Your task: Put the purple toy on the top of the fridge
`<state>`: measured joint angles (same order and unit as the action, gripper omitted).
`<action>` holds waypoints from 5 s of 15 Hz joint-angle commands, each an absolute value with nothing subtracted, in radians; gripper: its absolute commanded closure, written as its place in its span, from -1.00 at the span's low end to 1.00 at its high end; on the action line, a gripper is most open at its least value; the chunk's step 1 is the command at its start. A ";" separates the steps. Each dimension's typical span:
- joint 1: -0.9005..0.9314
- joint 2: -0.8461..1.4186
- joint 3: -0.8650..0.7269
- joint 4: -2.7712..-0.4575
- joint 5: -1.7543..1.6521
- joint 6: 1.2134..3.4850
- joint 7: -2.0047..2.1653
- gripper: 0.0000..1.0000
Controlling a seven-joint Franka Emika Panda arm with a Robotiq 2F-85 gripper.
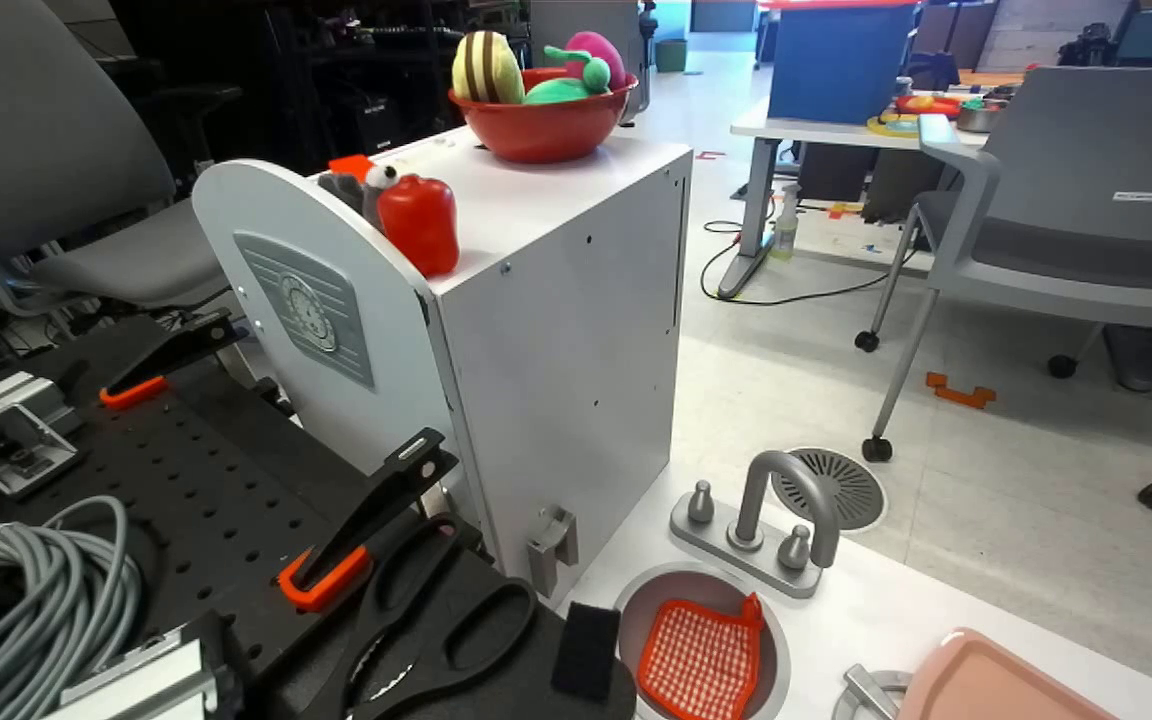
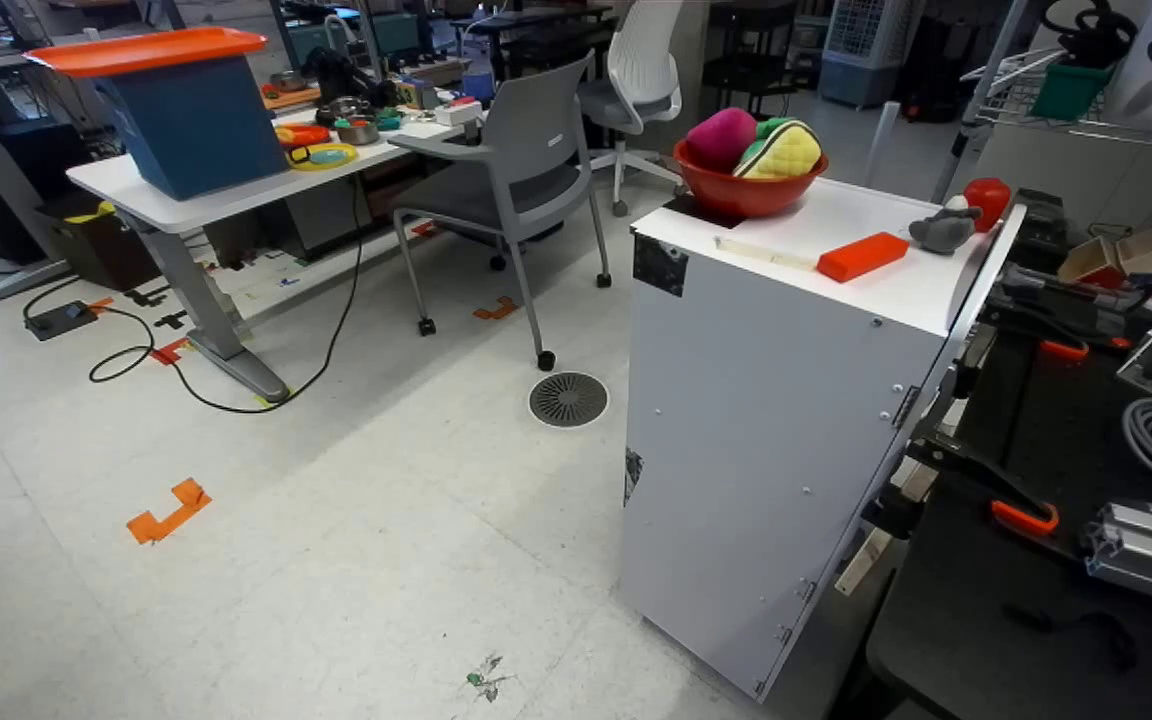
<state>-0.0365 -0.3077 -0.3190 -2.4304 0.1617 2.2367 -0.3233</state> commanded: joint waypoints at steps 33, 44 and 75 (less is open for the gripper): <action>-0.087 -0.275 -0.248 -2.366 0.106 2.229 -0.297 -1.00; -0.096 0.038 -0.192 -1.987 -0.015 2.129 -0.182 -1.00; -0.069 0.044 -0.088 -2.066 -0.070 2.128 0.027 -1.00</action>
<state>-0.0633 0.0439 -0.0937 -2.0675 -0.0702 2.1303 0.0270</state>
